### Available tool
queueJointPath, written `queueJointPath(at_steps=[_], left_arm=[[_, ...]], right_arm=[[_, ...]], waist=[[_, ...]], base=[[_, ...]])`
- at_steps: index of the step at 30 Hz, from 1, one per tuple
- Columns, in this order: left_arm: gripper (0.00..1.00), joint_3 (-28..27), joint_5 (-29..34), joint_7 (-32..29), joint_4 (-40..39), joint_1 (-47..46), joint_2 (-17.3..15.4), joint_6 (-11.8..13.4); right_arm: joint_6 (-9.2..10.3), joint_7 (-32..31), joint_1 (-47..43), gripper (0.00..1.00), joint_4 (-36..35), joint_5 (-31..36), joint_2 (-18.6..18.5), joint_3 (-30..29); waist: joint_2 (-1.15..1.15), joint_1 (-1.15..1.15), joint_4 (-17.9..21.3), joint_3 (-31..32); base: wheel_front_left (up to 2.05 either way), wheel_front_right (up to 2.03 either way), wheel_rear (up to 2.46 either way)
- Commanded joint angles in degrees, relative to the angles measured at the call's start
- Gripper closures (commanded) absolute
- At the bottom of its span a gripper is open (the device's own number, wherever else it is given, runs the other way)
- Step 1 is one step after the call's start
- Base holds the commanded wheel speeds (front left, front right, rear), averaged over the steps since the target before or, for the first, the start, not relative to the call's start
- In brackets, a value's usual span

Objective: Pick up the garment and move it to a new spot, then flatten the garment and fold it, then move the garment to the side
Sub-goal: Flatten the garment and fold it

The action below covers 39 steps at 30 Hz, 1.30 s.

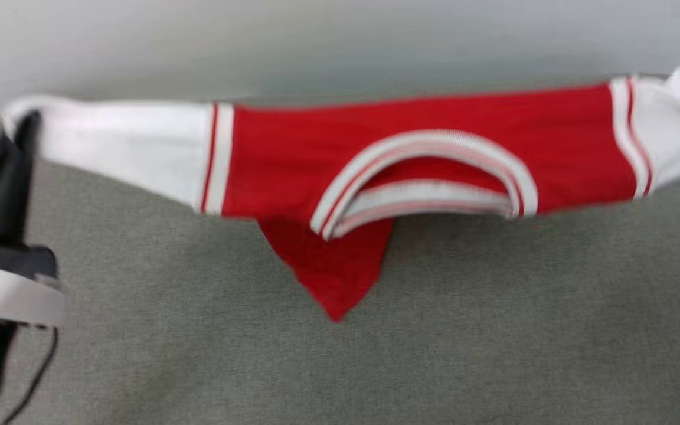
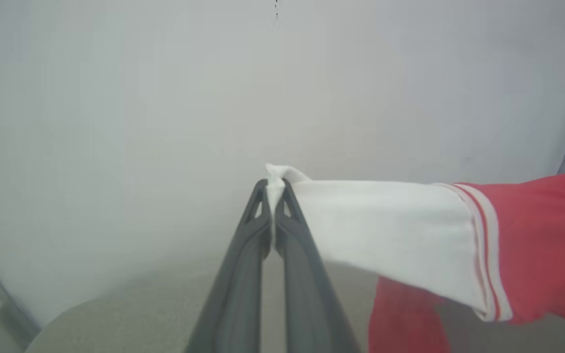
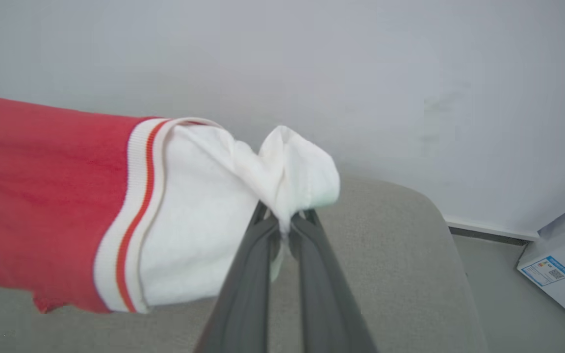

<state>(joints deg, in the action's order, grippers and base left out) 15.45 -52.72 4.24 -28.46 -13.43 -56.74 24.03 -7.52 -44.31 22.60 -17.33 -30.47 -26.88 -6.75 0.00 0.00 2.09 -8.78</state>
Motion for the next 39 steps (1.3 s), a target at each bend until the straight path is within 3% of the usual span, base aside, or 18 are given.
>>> queueJointPath(at_steps=[1, 14, 23, 29, 34, 39], left_arm=[[1.0, -0.8, -0.1, 0.1, -0.4, -1.2, -0.6, 0.3], [1.0, -8.2, 0.5, -3.3, -1.6, -16.6, -6.6, 0.1], [1.0, -5.3, 0.3, -7.3, 6.0, -31.8, -6.7, -5.6], [1.0, -0.9, 3.7, -8.8, 16.2, -49.1, -2.8, -10.3], [1.0, 3.1, 7.9, -7.7, 27.0, -64.1, 3.4, -13.4], [1.0, 6.0, 10.3, -5.1, 36.5, -72.1, 8.6, -16.0]], right_arm=[[0.06, -0.1, 1.7, 1.0, -0.5, -0.5, 0.2, -0.4], [0.05, -0.9, 19.9, 1.0, -2.1, 1.4, 4.1, 0.0], [0.05, 2.2, 32.1, 1.0, 2.9, 5.4, 5.2, 2.6], [0.06, 9.3, 45.1, 1.0, 12.3, 10.2, 6.9, 3.5], [0.06, 17.7, 55.7, 1.0, 22.2, 15.7, 9.4, 3.2], [0.06, 24.4, 61.3, 1.0, 31.2, 20.3, 11.2, 3.2]], waist=[[0.0, 0.0, 0.5, 0.1], [0.0, 0.0, 3.0, -4.3], [0.0, 0.0, 3.4, -14.3], [0.0, 0.0, 2.8, -20.8], [0.0, 0.0, 1.8, -24.7], [0.0, 0.0, 0.4, -27.1]], base=[[0.0, 0.0, 0.0], [0.0, 0.0, 0.0], [0.0, 0.0, 0.0], [0.0, 0.0, 0.0], [0.0, 0.0, 0.0], [0.0, 0.0, 0.0]])
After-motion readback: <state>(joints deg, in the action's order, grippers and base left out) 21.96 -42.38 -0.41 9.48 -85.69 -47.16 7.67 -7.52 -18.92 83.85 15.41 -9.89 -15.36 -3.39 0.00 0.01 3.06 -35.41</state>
